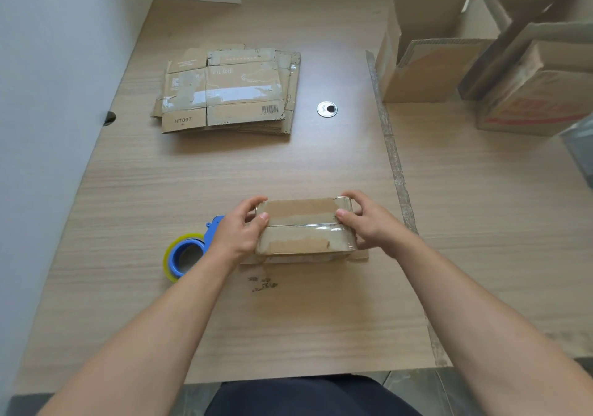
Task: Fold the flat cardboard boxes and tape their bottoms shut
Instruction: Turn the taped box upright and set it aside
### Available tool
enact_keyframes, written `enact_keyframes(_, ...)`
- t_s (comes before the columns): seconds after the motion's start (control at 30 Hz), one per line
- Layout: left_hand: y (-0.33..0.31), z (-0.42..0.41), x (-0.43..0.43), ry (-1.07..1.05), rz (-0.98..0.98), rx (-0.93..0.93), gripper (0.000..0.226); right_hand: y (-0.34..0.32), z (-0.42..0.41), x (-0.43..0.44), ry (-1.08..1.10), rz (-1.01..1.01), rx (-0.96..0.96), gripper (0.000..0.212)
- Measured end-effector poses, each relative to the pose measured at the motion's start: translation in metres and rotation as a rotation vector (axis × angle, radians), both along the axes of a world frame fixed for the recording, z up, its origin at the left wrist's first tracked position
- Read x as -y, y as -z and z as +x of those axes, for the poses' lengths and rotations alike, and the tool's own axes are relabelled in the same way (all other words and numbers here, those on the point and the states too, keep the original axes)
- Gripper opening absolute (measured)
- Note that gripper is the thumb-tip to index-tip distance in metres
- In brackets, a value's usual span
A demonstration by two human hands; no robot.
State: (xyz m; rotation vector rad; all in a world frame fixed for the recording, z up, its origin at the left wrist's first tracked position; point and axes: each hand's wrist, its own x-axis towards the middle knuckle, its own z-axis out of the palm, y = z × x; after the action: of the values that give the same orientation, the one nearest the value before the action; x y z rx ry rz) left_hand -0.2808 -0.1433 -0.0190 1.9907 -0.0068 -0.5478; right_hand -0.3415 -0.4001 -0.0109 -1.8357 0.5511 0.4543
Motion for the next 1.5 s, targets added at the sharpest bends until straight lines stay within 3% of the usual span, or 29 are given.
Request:
enact_keyframes(0.07, -0.005, 0.007, 0.003, 0.073, 0.094, 0.020, 0.028, -0.006, 0.011, 0.005, -0.191, -0.184, 0.014, 0.038)
enact_keyframes(0.13, -0.010, 0.013, 0.005, 0.143, 0.168, 0.044, 0.029, -0.009, 0.018, 0.007, -0.251, -0.223, 0.043, 0.042)
enact_keyframes(0.23, -0.011, 0.016, 0.003, 0.195, 0.185, 0.027, 0.033, -0.007, 0.012, 0.004, -0.165, -0.229, 0.075, 0.033)
enact_keyframes(0.4, 0.000, 0.000, 0.011, 0.045, 0.201, 0.116, 0.035, 0.009, -0.006, -0.012, 0.089, -0.377, 0.190, 0.040)
enact_keyframes(0.53, 0.005, -0.014, 0.016, -0.193, 0.130, 0.128, 0.034, 0.016, -0.021, -0.025, 0.296, -0.201, 0.260, 0.047)
enact_keyframes(0.63, 0.007, -0.024, 0.021, -0.288, 0.136, 0.166, 0.018, 0.025, -0.048, -0.027, 0.224, 0.089, 0.256, 0.065)
enact_keyframes(0.73, 0.007, -0.032, 0.024, -0.318, 0.113, 0.153, 0.018, 0.038, -0.069, -0.036, 0.173, -0.003, 0.287, 0.070)
enact_keyframes(0.83, 0.011, -0.043, 0.014, -0.204, -0.025, 0.037, 0.042, 0.040, -0.071, -0.051, 0.362, -0.147, 0.372, 0.063)
enact_keyframes(0.97, 0.020, -0.053, -0.003, -0.036, -0.057, 0.014, 0.069, 0.040, -0.070, -0.059, 0.470, -0.142, 0.388, 0.055)
enact_keyframes(1.07, 0.017, -0.057, -0.004, -0.017, 0.040, 0.083, 0.069, 0.039, -0.069, -0.061, 0.471, -0.172, 0.360, 0.051)
enact_keyframes(1.2, 0.019, -0.071, 0.007, -0.172, 0.176, 0.190, 0.062, 0.038, -0.071, -0.063, 0.338, -0.123, 0.358, 0.065)
enact_keyframes(1.27, 0.017, -0.073, 0.016, -0.229, 0.201, 0.194, 0.059, 0.041, -0.073, -0.059, 0.293, -0.142, 0.349, 0.061)
enact_keyframes(1.5, -0.019, -0.059, 0.046, -0.162, 0.092, 0.342, 0.055, 0.031, -0.054, -0.036, 0.684, 0.095, 0.376, 0.047)
